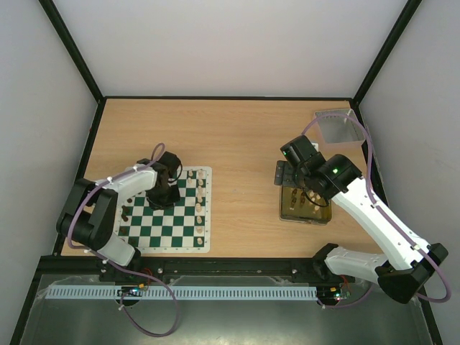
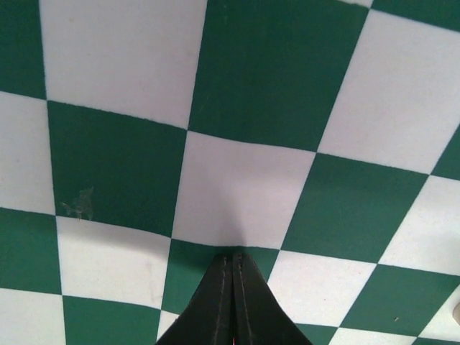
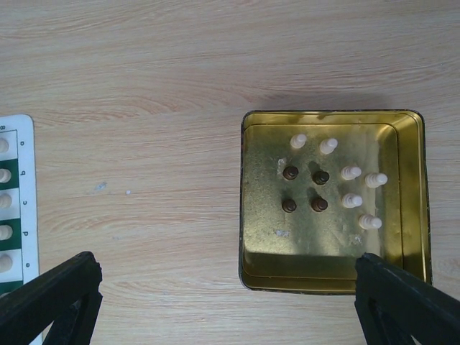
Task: Set up the chess pieces on the board
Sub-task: Move the chessboard to the center of the board.
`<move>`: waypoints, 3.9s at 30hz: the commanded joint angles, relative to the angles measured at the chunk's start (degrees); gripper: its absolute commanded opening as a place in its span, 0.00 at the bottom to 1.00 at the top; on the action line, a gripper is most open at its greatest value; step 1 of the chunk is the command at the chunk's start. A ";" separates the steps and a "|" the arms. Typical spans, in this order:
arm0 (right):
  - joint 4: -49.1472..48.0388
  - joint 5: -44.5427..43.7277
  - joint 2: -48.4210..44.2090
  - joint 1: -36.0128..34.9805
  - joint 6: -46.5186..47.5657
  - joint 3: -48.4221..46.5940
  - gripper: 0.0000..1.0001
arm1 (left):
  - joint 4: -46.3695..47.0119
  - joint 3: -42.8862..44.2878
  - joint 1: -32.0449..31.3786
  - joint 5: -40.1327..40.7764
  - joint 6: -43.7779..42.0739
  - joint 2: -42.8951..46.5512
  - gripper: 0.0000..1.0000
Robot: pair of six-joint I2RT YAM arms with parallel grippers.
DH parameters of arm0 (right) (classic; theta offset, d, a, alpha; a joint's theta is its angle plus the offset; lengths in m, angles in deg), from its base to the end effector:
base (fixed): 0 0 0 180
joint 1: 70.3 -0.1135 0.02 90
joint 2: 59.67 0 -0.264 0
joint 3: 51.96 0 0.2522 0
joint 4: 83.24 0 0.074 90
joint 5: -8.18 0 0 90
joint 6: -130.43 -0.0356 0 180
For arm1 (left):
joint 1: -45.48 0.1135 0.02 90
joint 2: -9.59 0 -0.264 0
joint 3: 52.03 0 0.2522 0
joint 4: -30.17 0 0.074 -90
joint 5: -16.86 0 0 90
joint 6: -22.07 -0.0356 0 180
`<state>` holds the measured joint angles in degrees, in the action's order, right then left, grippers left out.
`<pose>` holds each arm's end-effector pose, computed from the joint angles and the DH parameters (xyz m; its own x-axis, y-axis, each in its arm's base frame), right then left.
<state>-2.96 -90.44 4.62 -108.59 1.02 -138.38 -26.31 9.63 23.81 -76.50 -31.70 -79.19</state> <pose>0.1577 0.1177 0.3536 -0.8646 0.1171 -0.4885 -0.0021 0.9716 0.2367 0.2325 -0.0946 0.1536 -0.9664 -0.2509 -0.0555 -0.2436 0.9633 -0.1129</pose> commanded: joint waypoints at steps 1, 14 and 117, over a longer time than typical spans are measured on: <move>-0.08 -2.21 -0.06 -0.30 0.34 0.11 0.92 | 0.58 -0.08 0.48 0.35 0.18 -1.70 0.02; 0.42 -3.97 0.09 -0.30 0.59 -0.34 0.92 | 3.87 -0.68 0.32 -3.09 0.50 -4.82 0.02; 2.25 -8.42 -1.34 -0.30 1.01 -0.02 0.93 | 1.53 25.67 -31.42 -4.94 3.86 -29.91 0.19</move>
<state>-1.98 -96.97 3.92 -108.59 1.69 -138.01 -16.43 37.95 -6.57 -82.86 -28.03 -104.80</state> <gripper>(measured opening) 0.928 0.182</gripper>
